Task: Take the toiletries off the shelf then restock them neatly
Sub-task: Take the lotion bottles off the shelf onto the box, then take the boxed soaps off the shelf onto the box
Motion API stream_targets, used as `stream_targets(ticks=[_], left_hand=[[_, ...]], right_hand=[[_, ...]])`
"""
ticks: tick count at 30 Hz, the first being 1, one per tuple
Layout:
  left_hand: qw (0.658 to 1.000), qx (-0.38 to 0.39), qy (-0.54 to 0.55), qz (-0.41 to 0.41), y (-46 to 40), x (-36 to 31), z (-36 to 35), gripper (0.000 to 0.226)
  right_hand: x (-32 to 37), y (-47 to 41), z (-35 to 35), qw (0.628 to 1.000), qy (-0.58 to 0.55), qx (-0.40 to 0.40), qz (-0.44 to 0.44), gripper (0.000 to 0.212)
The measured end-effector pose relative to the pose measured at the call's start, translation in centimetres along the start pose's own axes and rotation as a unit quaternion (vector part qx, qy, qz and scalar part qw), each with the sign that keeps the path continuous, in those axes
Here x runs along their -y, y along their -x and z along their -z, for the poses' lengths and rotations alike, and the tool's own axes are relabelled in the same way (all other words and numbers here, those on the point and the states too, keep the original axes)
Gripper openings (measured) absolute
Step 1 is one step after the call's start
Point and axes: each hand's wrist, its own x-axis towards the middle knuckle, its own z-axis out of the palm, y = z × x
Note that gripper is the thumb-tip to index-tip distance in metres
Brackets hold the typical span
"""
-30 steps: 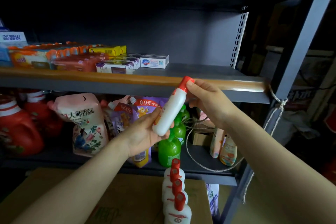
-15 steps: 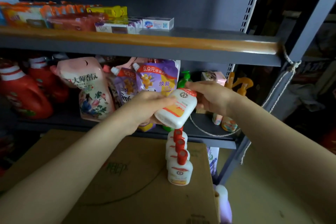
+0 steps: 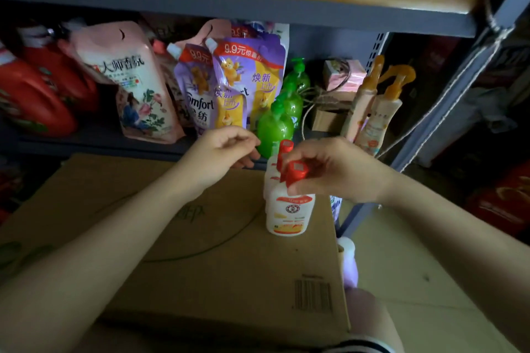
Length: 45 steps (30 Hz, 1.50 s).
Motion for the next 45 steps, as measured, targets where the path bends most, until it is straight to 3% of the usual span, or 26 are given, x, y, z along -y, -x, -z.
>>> stream_targets(ticks=[3,9,13,16,18,20,22,25,28,31,36,38,45], left_hand=[[1.000,0.005,-0.008,-0.006,0.0,0.7,-0.3,0.018],[0.999,0.007,-0.019,-0.037,-0.5,0.4,-0.3,0.019],[0.995,-0.001,-0.043,-0.086,-1.8,-1.1,0.8,0.023],[0.980,-0.023,-0.124,-0.156,-3.1,-2.9,1.7,0.022],[0.928,-0.077,-0.250,-0.265,-4.0,-4.2,2.9,0.016],[0.836,-0.144,-0.382,-0.367,-5.3,-5.5,4.3,0.018],[0.760,-0.197,-0.480,-0.390,-6.6,-6.6,5.9,0.032],[0.734,-0.203,-0.556,-0.332,-8.2,-8.0,8.0,0.072],[0.726,-0.189,-0.589,-0.301,-9.7,-9.4,10.3,0.086],[0.720,-0.180,-0.599,-0.300,-11.4,-10.7,12.3,0.081],[0.678,-0.197,-0.625,-0.333,-14.6,-10.7,13.9,0.062],[0.676,-0.207,-0.605,-0.366,-15.6,-10.1,14.2,0.054],[0.689,-0.228,-0.535,-0.433,-16.5,-9.0,14.8,0.039]], right_hand=[[-0.6,0.4,-1.3,0.993,0.093,0.010,0.066,0.029],[-3.0,2.3,-4.5,0.982,0.185,0.012,0.038,0.037],[-2.5,2.0,-3.5,0.986,0.158,-0.003,0.054,0.040],[-1.0,0.2,-1.2,0.981,0.161,-0.059,0.091,0.038],[0.0,-2.0,0.8,0.968,0.194,-0.113,0.116,0.033],[1.1,-4.6,3.1,0.953,0.204,-0.183,0.131,0.025],[2.2,-7.4,5.3,0.938,0.190,-0.257,0.130,0.014],[3.6,-11.1,8.6,0.915,0.181,-0.338,0.122,0.013],[4.5,-14.7,11.6,0.901,0.196,-0.371,0.109,0.017],[4.6,-18.6,14.1,0.911,0.236,-0.338,0.028,0.020],[2.6,-25.0,16.7,0.928,0.300,-0.187,-0.114,0.033],[1.5,-27.2,17.3,0.928,0.318,-0.126,-0.148,0.042],[-1.0,-31.8,17.9,0.926,0.349,-0.008,-0.147,0.049]])
